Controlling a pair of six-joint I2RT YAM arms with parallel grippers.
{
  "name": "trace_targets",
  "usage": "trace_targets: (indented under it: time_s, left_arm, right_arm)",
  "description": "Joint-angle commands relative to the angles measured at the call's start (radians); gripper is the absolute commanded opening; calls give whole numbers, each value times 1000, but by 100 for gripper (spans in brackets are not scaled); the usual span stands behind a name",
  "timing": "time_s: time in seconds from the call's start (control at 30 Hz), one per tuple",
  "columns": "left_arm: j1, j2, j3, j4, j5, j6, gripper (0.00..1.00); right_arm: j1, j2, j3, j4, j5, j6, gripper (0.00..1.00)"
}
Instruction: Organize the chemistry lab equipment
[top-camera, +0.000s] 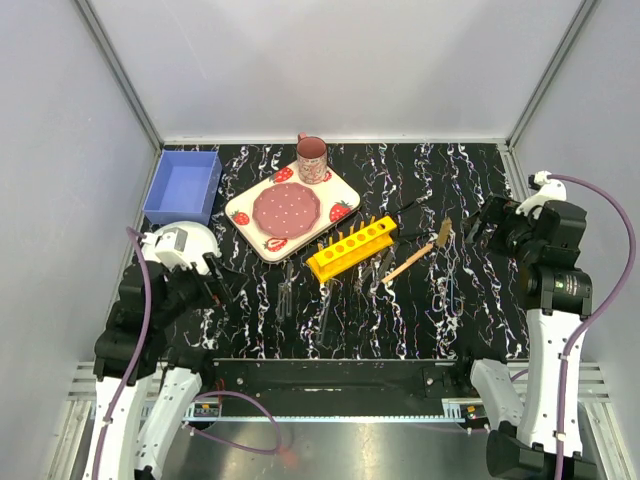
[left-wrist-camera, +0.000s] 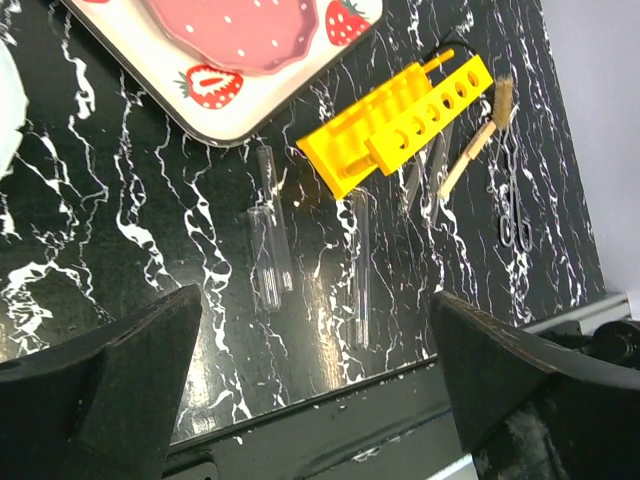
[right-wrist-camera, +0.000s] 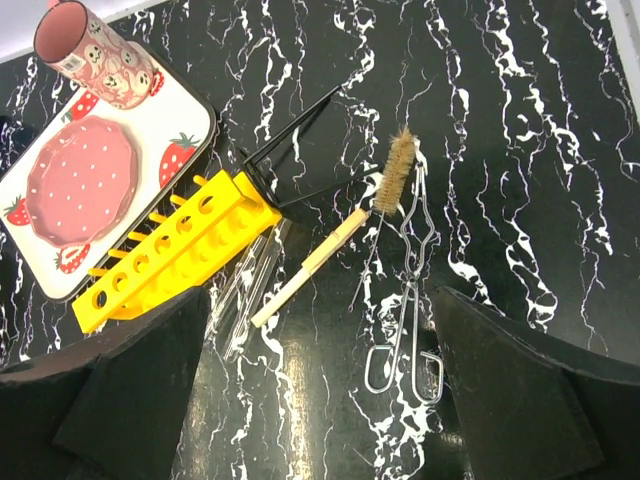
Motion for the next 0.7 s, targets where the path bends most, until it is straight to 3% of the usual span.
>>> trace_targets:
  time_s: [0.0, 0.1, 0.17, 0.2, 0.23, 0.33, 0.67]
  left_arm:
    - [1, 40, -19, 20, 90, -12, 99]
    - [-8, 70, -68, 18, 98, -20, 99]
    - [-34, 81, -93, 18, 93, -28, 99]
    - [-51, 90, -117, 18, 71, -41, 99]
    - [-71, 95, -128, 20, 51, -50, 99]
    - [-164, 136, -133, 6, -34, -89, 99]
    - [-591, 454, -64, 62, -418, -285, 99]
  right_arm:
    - [4, -16, -26, 78, -37, 10, 100]
    - [4, -28, -61, 107, -180, -71, 100]
    - [4, -43, -92, 136, -422, -147, 100]
    - [4, -48, -127, 138, -527, -270, 100]
    - [4, -55, -144, 129, -708, -312, 100]
    - [5, -65, -201, 127, -854, -374, 100]
    - [5, -32, -258, 161, -884, -372, 100]
